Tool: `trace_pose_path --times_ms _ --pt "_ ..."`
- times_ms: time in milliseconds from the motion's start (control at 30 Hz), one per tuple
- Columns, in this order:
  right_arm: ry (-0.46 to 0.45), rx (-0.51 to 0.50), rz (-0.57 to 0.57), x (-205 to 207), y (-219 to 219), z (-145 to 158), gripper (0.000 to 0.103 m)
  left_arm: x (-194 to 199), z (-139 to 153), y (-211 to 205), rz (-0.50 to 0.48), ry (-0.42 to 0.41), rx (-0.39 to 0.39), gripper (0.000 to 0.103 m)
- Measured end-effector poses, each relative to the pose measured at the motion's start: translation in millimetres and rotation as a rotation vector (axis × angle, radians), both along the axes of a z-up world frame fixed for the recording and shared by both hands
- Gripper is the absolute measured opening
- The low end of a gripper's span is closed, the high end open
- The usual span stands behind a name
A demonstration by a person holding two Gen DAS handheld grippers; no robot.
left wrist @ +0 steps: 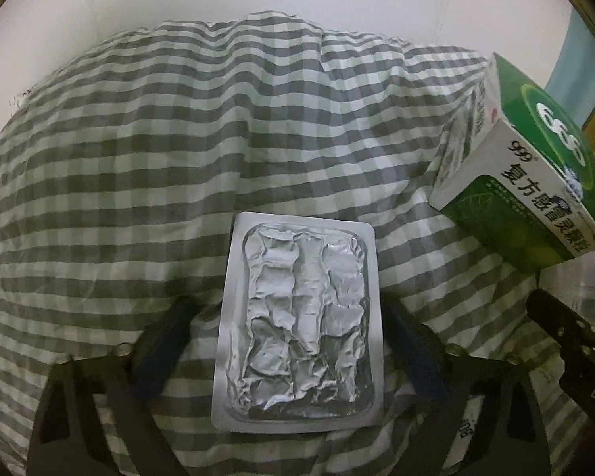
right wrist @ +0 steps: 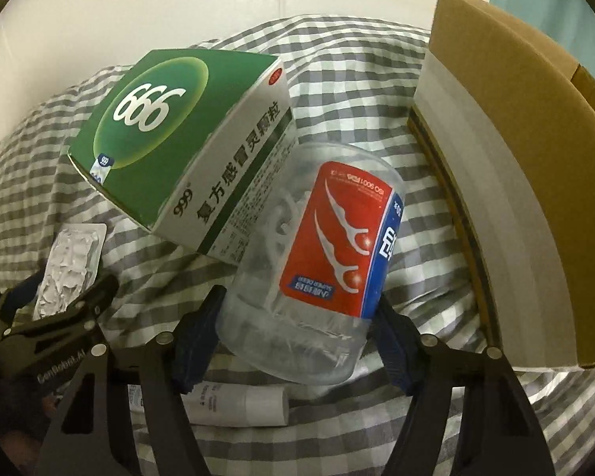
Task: Organize objects
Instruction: 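Grasp the clear red-labelled container with the right gripper while the left grasps the foil blister pack, then carry container and blister pack into the cardboard box and open both grippers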
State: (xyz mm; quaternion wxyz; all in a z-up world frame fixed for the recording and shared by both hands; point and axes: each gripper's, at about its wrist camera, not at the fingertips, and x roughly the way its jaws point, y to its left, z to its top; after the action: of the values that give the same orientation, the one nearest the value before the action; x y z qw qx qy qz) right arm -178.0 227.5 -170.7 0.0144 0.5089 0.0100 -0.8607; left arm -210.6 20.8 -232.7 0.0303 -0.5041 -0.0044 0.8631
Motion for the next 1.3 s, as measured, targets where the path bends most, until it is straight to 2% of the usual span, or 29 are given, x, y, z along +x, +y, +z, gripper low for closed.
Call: trace_pose_path --times_ms 67,100,367,633,767,867,1067,1300 --pt "0.010 -0.007 -0.003 6 5 3 0.069 5 3 -2 0.002 0.004 0.010 0.073" --pt "0.013 -0.010 -0.003 9 7 5 0.069 7 5 -4 0.007 0.005 0.014 0.070" --pt "0.089 -0.040 0.072 53 19 37 0.066 48 47 -28 0.035 0.025 0.137 0.070" --pt "0.163 -0.062 0.186 103 28 82 0.064 97 111 -24 0.064 0.098 0.147 0.069" --pt "0.208 -0.084 0.201 127 24 109 0.064 130 161 -2 0.051 0.180 0.116 0.069" --pt "0.278 -0.097 0.215 149 36 142 0.064 149 195 17 0.027 0.254 0.088 0.069" --pt "0.411 -0.083 0.246 165 47 197 0.064 181 261 60 -0.013 0.393 0.026 0.069" --pt "0.551 -0.018 0.288 171 87 275 0.064 188 305 121 -0.070 0.528 0.005 0.069"
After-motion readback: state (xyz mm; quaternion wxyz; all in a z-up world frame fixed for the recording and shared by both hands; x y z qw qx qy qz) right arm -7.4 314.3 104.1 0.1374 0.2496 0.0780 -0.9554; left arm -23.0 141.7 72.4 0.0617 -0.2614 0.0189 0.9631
